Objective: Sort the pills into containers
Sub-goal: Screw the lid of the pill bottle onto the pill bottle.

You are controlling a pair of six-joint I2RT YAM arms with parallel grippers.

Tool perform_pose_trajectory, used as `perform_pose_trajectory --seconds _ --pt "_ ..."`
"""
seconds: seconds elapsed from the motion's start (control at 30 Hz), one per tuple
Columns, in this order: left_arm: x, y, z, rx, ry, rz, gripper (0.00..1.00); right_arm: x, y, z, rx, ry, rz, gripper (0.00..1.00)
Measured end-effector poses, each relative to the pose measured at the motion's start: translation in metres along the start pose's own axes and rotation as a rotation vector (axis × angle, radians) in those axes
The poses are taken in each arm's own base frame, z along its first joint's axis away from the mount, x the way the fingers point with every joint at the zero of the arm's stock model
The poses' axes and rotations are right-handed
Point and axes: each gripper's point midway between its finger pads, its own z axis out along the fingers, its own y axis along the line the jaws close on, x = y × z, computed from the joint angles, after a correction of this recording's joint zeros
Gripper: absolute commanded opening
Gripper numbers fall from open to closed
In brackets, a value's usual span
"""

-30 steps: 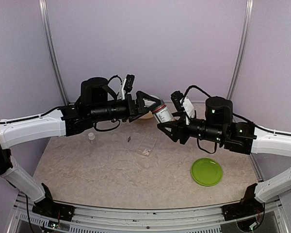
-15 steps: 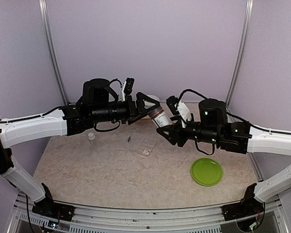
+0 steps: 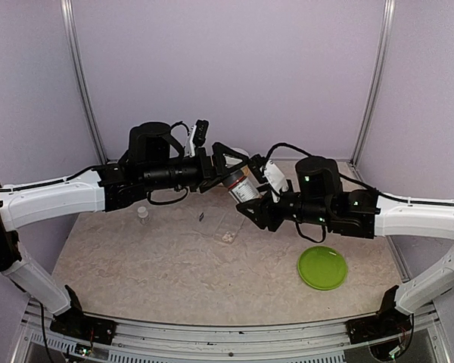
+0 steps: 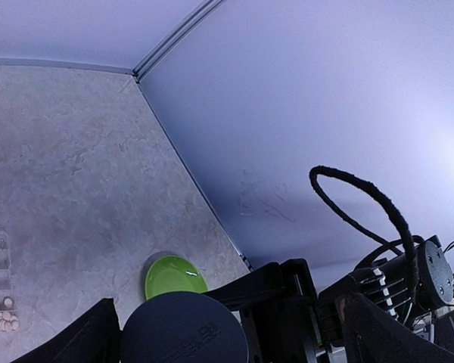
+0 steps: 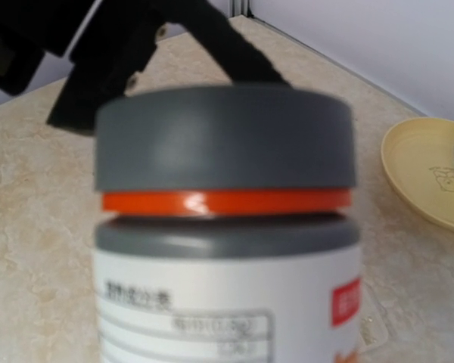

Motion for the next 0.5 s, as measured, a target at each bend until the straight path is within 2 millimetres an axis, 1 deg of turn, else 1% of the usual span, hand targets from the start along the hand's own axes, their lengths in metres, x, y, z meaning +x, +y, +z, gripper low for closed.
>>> perform_pose_trajectory --seconds 0.17,0.4,0.5 --pt "-0.002 0.002 0.000 -0.006 -0.011 -0.004 0.99 0.001 0.005 0.005 -0.009 0.002 -0.008 0.10" --pt "-0.003 0.007 0.000 -0.017 -0.027 -0.010 0.99 0.004 0.020 0.013 -0.041 0.006 -0.027 0.10" --pt "-0.003 0.007 0.000 -0.014 -0.029 -0.014 0.99 0.001 0.024 0.015 -0.049 -0.004 -0.030 0.10"
